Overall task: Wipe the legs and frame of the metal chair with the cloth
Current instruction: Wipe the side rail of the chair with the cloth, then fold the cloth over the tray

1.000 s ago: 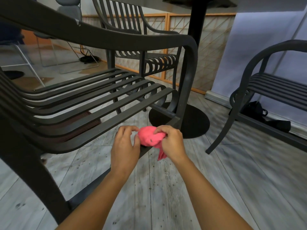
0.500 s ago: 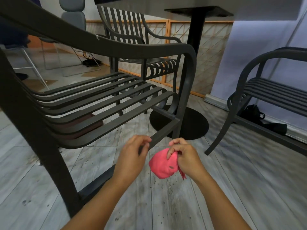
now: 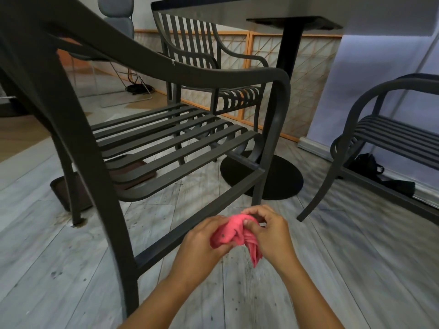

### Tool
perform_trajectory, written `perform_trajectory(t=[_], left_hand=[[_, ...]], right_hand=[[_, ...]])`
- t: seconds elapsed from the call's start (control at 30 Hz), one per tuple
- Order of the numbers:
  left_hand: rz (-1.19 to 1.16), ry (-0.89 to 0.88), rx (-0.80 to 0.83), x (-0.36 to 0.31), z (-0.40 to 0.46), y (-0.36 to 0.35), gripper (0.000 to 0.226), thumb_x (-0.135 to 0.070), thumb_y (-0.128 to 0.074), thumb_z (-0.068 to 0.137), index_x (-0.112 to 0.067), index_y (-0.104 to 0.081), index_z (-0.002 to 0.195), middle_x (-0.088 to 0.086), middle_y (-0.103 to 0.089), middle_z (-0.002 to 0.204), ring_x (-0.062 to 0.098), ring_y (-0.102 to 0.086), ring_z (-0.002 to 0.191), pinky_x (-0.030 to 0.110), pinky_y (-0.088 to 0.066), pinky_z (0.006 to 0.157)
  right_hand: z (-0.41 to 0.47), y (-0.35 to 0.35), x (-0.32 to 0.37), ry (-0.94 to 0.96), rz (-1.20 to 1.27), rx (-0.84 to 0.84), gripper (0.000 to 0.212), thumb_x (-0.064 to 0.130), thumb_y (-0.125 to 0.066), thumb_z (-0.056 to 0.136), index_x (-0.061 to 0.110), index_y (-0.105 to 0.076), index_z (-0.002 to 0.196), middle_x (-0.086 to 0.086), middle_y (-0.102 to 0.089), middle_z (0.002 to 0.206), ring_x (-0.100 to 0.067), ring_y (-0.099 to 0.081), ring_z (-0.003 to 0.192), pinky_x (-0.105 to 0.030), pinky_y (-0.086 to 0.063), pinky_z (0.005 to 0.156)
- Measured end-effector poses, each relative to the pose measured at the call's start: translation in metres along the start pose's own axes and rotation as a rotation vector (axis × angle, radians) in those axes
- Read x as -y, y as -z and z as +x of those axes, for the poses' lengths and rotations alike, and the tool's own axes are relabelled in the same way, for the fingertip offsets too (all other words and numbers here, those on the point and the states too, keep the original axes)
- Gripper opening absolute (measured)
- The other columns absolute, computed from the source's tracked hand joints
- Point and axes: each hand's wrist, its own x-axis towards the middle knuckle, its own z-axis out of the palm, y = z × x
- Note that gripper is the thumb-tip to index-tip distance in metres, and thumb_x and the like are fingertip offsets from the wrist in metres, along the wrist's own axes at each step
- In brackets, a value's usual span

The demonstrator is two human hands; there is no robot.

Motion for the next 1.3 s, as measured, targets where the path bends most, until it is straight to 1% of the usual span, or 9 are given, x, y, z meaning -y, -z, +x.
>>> perform_trajectory(t=[0.13,0.33,0.47,0.57,0.63,0.73,0.87,1.1,1.3], left_hand=[[-0.024,0.014,-0.073,-0.005,-0.014,0.012,0.032,-0.031,-0.073,0.076,-0.027,-0.067,0.107,-0.021,-0.064,0.097,-0.008,-0.057,0.091,0.006,-0.046,0.074],[0.009,0.14,-0.044,-0.029,-0.039,0.039,0.027,-0.025,-0.067,0.084,-0.028,-0.067,0.11,-0.02,-0.065,0.099,-0.008,-0.058,0.083,0.008,-0.047,0.075],[-0.009,0.172,-0.04,-0.056,-0.052,0.07,0.023,-0.011,-0.067,0.083,-0.027,-0.07,0.101,-0.027,-0.06,0.089,-0.014,-0.057,0.082,-0.001,-0.042,0.072],[-0.002,0.13,-0.001,-0.08,-0.059,0.098,0.026,-0.004,-0.068,0.08,-0.025,-0.071,0.096,-0.024,-0.062,0.092,-0.013,-0.058,0.081,0.001,-0.042,0.074],[-0.032,0.14,0.019,-0.098,-0.062,0.12,0.032,-0.002,-0.068,0.08,-0.03,-0.069,0.094,-0.034,-0.058,0.094,-0.014,-0.057,0.087,0.002,-0.042,0.075],[-0.065,0.196,0.053,-0.126,-0.065,0.155,0.042,0.0,-0.062,0.081,-0.037,-0.06,0.102,-0.039,-0.058,0.094,-0.013,-0.057,0.093,0.003,-0.042,0.077],[-0.079,0.235,0.081,-0.159,-0.065,0.207,0.042,-0.002,-0.059,0.082,-0.039,-0.056,0.102,-0.035,-0.058,0.104,-0.008,-0.058,0.094,0.006,-0.043,0.078],[0.058,0.363,0.14,-0.202,-0.088,0.313,0.036,-0.022,-0.055,0.087,-0.038,-0.055,0.119,-0.028,-0.052,0.121,-0.006,-0.051,0.105,0.018,-0.047,0.087],[0.183,0.45,0.086,-0.223,-0.109,0.403,0.043,-0.043,-0.049,0.087,-0.037,-0.049,0.13,-0.021,-0.045,0.136,-0.001,-0.039,0.125,0.014,-0.027,0.104]], right_hand=[[-0.011,-0.003,0.009,0.004,0.001,0.005,0.023,0.006,-0.062,0.085,0.027,-0.066,0.081,0.01,-0.061,0.09,0.002,-0.057,0.085,-0.008,-0.047,0.072],[-0.038,-0.001,0.04,-0.057,-0.019,0.108,0.021,0.006,-0.063,0.084,0.026,-0.068,0.082,0.013,-0.059,0.089,0.007,-0.053,0.088,-0.01,-0.045,0.074],[-0.056,0.014,0.072,-0.147,0.017,0.263,0.011,0.025,-0.069,0.081,0.034,-0.066,0.087,0.018,-0.06,0.094,0.005,-0.054,0.092,-0.02,-0.043,0.083],[-0.065,0.027,0.101,-0.23,0.096,0.389,0.032,0.049,-0.061,0.078,0.039,-0.061,0.108,0.019,-0.057,0.113,0.004,-0.054,0.103,-0.033,-0.048,0.093],[-0.068,0.033,0.124,-0.297,0.14,0.509,0.051,0.053,-0.06,0.077,0.04,-0.05,0.125,0.023,-0.047,0.127,0.007,-0.047,0.113,-0.028,-0.046,0.096],[-0.075,0.035,0.162,-0.345,0.22,0.678,0.063,0.038,-0.07,0.079,0.04,-0.04,0.135,0.023,-0.038,0.135,0.002,-0.043,0.12,-0.013,-0.046,0.085],[-0.079,0.025,0.22,-0.393,0.237,0.647,0.051,0.011,-0.07,0.081,0.038,-0.055,0.122,0.013,-0.055,0.124,-0.004,-0.057,0.106,-0.022,-0.052,0.082],[-0.081,0.006,0.336,-0.206,-0.07,0.647,0.027,0.014,-0.066,0.081,0.023,-0.069,0.107,0.012,-0.062,0.104,-0.003,-0.059,0.093,-0.018,-0.048,0.083],[-0.084,-0.033,0.421,0.032,-0.378,0.725,0.039,0.03,-0.061,0.087,0.03,-0.056,0.126,0.014,-0.051,0.129,-0.007,-0.046,0.116,-0.019,-0.04,0.093]])
